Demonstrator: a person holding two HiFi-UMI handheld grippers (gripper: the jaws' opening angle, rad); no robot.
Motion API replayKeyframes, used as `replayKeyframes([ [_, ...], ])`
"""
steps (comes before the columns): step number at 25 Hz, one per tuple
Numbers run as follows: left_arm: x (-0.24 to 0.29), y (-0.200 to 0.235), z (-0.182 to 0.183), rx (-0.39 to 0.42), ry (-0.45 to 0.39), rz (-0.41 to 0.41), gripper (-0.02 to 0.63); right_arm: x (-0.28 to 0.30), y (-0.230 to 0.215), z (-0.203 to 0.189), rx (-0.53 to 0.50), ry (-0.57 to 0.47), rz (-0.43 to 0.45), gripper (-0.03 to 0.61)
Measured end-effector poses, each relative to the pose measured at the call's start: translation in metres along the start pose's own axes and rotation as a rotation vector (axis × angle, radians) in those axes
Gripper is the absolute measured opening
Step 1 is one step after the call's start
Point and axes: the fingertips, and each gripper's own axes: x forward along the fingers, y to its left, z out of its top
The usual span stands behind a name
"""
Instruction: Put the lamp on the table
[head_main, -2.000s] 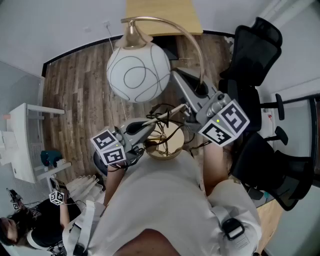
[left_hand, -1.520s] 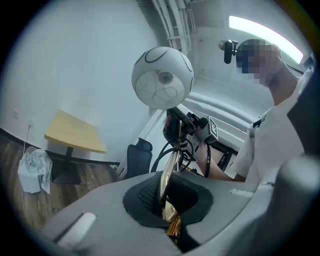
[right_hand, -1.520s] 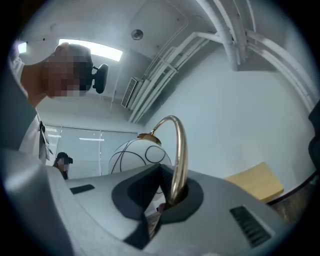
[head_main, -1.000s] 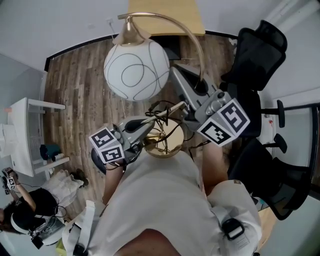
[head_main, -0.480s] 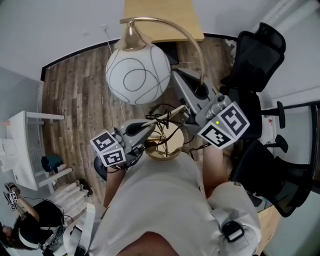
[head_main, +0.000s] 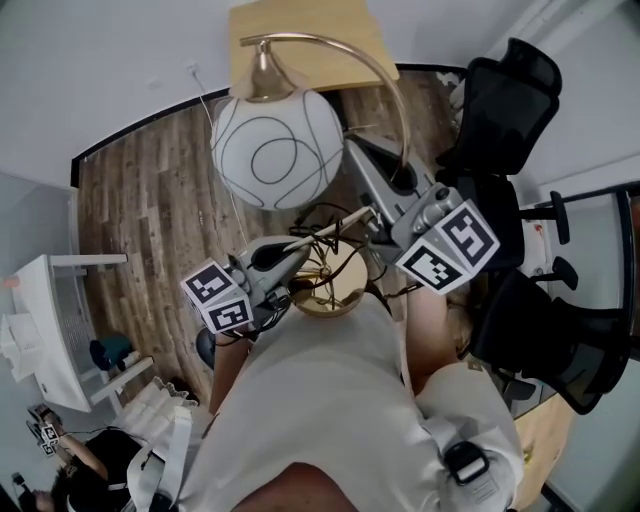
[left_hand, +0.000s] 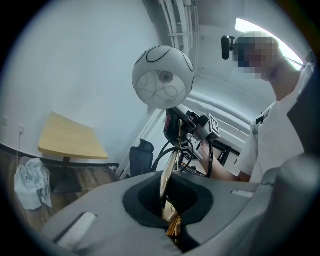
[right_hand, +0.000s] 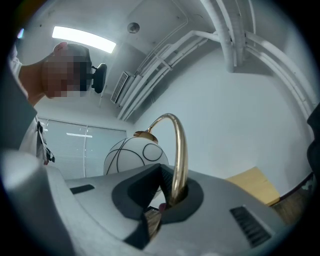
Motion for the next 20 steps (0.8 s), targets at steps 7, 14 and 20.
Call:
replayKeyframes([
  [7,0.005,0.026,0.017,-0.011,0.003,-0.019,0.000,0.024,-0.019,0.001,-0.005,0.009,-0.020,0.002],
  [14,0.029,0.052,0.034,-0.005,0.005,-0.006,0.000,0.041,-0.054,0.006,0.014,0.001,-0.001,0.002],
  [20,0.042,0.078,0.052,-0.013,-0.008,0.008,0.000,0.068,-0.080,0.010,0.027,0.001,0.033,0.002],
])
